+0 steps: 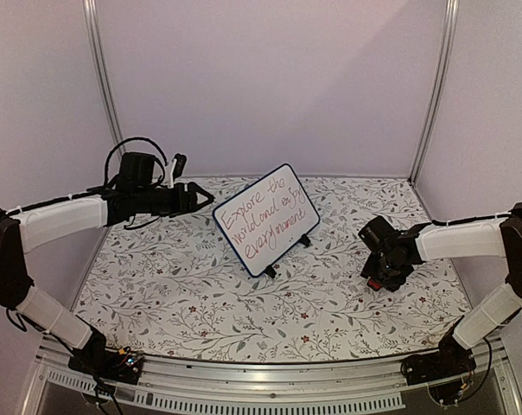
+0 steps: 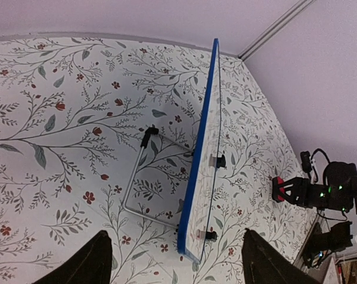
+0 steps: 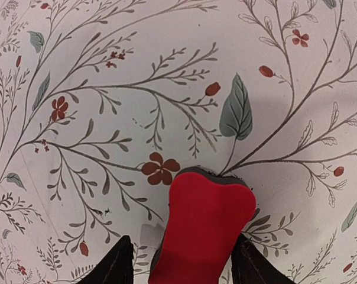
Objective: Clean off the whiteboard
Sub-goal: Pick up the whiteboard eraser from the center of the board.
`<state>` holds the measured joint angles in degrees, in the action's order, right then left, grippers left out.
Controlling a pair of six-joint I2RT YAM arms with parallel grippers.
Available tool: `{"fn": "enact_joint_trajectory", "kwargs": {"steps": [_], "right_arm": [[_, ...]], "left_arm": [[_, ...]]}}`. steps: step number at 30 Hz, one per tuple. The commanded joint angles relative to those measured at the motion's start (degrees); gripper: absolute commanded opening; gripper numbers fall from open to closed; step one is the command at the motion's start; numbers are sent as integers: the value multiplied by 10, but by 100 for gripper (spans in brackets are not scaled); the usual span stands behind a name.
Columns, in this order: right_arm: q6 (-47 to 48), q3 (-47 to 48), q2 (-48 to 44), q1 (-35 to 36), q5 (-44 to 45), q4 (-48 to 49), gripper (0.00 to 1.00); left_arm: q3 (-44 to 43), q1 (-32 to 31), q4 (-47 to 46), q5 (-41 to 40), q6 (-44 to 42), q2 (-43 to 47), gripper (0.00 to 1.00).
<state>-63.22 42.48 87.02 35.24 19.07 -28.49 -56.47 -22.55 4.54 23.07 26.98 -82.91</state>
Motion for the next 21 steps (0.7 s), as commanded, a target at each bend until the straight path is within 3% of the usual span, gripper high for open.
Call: {"fn": "enact_joint_trajectory", "kwargs": {"steps": [1, 21], "right_arm": [[-7, 1, 4, 3, 13, -5, 54], [-4, 2, 10, 3, 18, -5, 46]], "left_arm": [[6, 5, -13, -1, -7, 14, 75], [9, 7, -14, -9, -10, 19, 75]]}}
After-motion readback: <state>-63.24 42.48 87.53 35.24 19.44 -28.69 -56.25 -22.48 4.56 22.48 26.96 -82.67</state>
